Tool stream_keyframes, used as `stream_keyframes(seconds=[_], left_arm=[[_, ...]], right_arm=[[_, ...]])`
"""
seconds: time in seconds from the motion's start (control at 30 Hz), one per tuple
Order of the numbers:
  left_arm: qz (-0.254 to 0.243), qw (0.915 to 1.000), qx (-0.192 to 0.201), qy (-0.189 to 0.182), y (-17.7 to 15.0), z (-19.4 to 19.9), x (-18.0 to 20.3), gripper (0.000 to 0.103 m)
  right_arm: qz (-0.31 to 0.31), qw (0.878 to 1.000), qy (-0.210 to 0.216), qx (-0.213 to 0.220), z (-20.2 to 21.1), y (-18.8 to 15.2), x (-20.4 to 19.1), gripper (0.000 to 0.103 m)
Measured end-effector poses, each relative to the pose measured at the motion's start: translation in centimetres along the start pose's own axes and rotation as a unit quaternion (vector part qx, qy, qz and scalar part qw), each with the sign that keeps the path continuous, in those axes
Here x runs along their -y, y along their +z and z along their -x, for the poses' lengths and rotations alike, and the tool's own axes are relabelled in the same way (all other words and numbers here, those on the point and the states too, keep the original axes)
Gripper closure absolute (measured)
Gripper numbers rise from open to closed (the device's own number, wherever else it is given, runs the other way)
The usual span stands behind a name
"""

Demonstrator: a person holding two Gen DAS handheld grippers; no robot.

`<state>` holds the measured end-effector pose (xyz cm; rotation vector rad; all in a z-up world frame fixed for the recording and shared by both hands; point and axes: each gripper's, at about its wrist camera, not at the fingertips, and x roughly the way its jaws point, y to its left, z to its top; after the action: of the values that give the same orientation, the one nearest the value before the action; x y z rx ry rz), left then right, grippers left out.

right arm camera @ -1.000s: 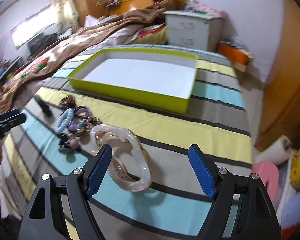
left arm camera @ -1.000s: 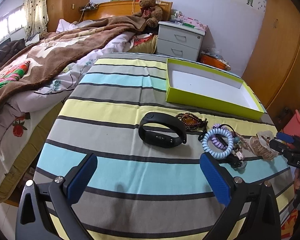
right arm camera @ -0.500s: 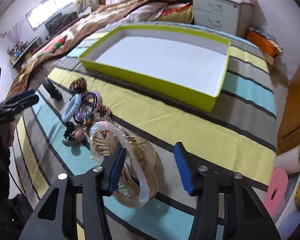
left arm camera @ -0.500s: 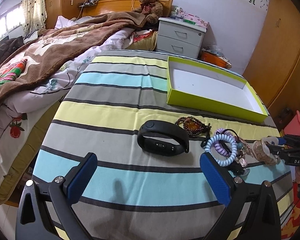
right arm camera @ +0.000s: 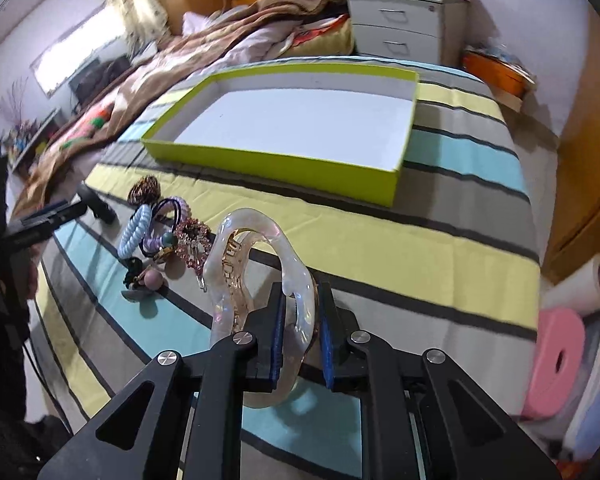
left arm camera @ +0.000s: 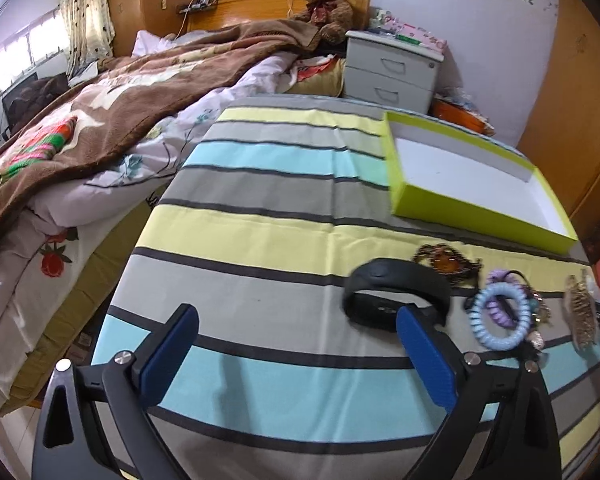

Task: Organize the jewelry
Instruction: 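Grasp the clear claw clip with the right tool while the left tool grasps the black wristband, then carry the claw clip with the right tool while the left tool carries the wristband over the green box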

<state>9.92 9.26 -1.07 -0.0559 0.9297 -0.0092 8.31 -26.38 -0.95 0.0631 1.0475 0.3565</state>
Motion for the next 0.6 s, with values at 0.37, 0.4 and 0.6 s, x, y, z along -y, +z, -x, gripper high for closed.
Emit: stream_keyframes(seconds=[0.37,0.4,0.6], left_arm=[[-0.012,0.9989,0.009,-0.045,0.6,-1.7,1.2,0.033],[-0.012,0.9985,0.007,-0.052,0.6,-1.6,1.4,0.036],[-0.019,0.9974,0.008,-0.069,0.3,-1.5,2.1,0.07]], right_arm=[[-0.036,0.999,-0.006,0.021,0.3,-0.9,0.0,0.087],[-0.038,0.999,-0.005,0.022,0.3,-1.0,0.0,0.087],[-0.044,0.999,-0.007,0.029,0.4,-1.3,-0.1,0.087]])
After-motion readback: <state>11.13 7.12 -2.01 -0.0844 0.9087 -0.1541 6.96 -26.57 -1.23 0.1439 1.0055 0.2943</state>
